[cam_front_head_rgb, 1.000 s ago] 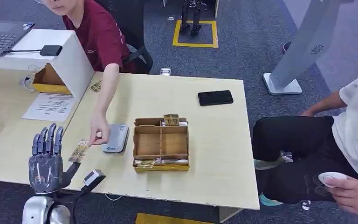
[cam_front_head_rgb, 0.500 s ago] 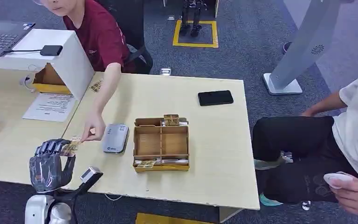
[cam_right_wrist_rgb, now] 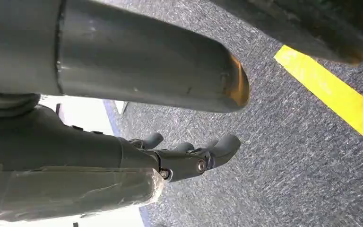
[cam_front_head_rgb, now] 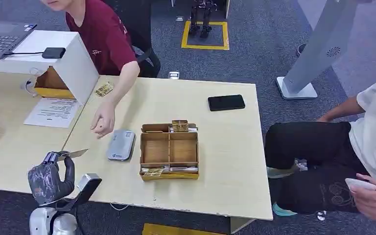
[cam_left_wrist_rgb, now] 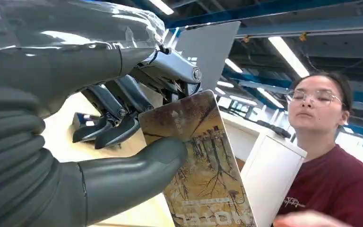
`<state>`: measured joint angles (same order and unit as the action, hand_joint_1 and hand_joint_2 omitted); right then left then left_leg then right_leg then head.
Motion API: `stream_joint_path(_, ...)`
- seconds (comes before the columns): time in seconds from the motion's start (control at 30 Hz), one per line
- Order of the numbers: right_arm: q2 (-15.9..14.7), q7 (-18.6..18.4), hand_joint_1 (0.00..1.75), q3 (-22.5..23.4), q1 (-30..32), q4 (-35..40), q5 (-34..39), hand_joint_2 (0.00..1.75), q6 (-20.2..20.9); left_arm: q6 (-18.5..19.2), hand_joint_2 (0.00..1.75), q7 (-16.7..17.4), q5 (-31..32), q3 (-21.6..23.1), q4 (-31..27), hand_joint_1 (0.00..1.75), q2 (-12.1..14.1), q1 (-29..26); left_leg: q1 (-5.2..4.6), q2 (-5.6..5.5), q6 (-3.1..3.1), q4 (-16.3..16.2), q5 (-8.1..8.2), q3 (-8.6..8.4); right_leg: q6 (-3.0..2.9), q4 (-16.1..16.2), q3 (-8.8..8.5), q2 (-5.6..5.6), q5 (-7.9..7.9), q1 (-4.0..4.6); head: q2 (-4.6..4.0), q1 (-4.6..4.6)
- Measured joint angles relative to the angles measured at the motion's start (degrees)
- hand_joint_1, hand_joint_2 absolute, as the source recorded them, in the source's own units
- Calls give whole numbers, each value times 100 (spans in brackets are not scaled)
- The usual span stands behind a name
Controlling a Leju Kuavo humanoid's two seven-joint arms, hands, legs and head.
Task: Pass the card to the sensor for recognition and then transmit it.
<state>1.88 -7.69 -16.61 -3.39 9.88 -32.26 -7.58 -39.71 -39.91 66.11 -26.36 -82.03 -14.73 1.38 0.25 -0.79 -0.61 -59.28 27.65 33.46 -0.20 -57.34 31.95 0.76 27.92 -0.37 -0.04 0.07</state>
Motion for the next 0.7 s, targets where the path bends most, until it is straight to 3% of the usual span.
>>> stream_joint_path(0.13, 2, 0, 0, 28, -2, 0, -9, 0, -4, 0, 175, 105, -462, 134, 269, 175, -2, 24, 0, 1, 0, -1, 0, -1, 0, 0, 1, 2, 0, 0, 0, 0)
stream_joint_path(0.23, 4, 0, 0, 90, -3, 0, -13, 0, -4, 86, 175, 681, -1342, 690, 498, 175, 196, -8, 1, 1, 0, -1, 0, -1, 0, 0, 1, 1, -1, 0, 0, 0)
stream_joint_path(0.33, 4, 0, 0, 147, 0, 0, -20, 0, -4, 742, 175, 1107, -2369, 1209, 557, 175, 370, -33, 1, 0, 0, -1, 0, 0, 0, 0, 1, 0, 0, 0, 0, 0)
stream_joint_path(0.37, 4, -2, 0, 166, 2, 0, -22, 0, -4, 1160, 175, 1237, -2843, 1434, 557, 175, 440, -39, 0, -1, 0, -1, 0, 1, 0, 0, 0, 0, 0, 0, 0, -4)
stream_joint_path(0.5, 4, 0, 0, 247, 10, 0, -77, 0, -4, 2034, 175, 1543, -3658, 2019, 553, 175, 568, -66, 0, 0, 0, -1, 0, 1, 0, 0, 0, 3, 0, 0, 0, 0)
stream_joint_path(0.6, 4, 0, 0, 275, 20, 0, -87, 0, -4, 2254, 175, 1661, -3958, 2254, 524, 175, 618, -78, -1, 1, 0, -1, 0, 1, 0, 0, 0, 3, 0, 0, 0, 0)
stream_joint_path(0.7, 7, 0, 0, 284, 20, 0, -142, 0, 7, 2123, 175, 1775, -3934, 2376, 513, 175, 669, -72, -1, 1, 0, -2, 0, 0, 0, 0, 1, 3, 0, 0, 0, 0)
